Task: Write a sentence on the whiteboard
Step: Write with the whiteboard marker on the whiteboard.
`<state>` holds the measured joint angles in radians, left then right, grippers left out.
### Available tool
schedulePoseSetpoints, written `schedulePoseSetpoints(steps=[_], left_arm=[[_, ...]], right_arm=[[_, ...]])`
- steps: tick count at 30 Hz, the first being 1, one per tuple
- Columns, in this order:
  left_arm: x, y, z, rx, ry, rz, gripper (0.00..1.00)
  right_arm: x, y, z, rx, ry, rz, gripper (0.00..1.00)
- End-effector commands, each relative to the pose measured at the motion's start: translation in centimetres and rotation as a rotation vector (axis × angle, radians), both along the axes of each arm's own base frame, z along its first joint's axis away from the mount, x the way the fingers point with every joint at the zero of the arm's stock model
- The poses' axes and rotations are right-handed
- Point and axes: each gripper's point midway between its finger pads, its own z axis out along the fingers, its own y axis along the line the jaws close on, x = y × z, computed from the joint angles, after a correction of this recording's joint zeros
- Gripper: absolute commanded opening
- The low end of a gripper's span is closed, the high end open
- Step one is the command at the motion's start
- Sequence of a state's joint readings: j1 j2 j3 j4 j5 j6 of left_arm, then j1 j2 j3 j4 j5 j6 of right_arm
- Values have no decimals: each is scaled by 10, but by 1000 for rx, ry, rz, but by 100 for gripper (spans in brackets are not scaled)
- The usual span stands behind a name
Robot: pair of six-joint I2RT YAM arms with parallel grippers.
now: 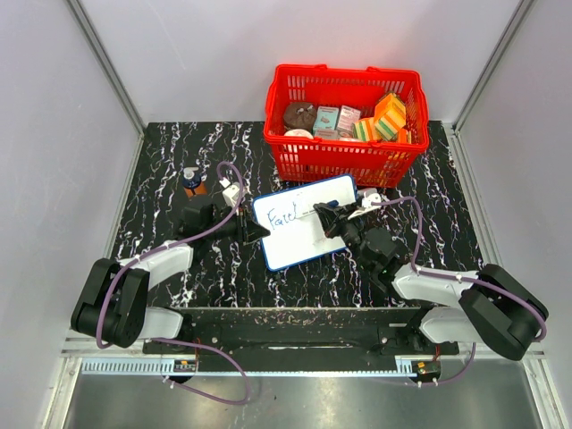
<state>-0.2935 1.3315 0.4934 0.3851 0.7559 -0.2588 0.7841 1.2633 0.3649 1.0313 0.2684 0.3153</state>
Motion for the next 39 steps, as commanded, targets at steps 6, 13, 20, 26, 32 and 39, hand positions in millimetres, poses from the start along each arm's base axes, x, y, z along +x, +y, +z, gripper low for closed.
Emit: schedulePoseSetpoints(steps=[6, 13, 20, 26, 32, 39], left_arm=[[23, 14, -4, 108, -137, 52, 0], [22, 14, -4, 108, -136, 51, 0], [23, 14, -4, 109, -137, 53, 0], [22, 14, -4, 108, -137, 52, 0], [23, 14, -3, 108, -139, 53, 0], [22, 14, -4, 108, -138, 52, 0]], right_arm=[[0, -5, -7, -24, 11, -6, 0], [1, -6, -3, -24, 2, -11, 0], [7, -9, 9, -32, -31, -47, 0], [13, -6, 20, -34, -54, -58, 0], [16, -3, 24, -31, -62, -57, 0], [19, -5, 26, -35, -68, -75, 0]])
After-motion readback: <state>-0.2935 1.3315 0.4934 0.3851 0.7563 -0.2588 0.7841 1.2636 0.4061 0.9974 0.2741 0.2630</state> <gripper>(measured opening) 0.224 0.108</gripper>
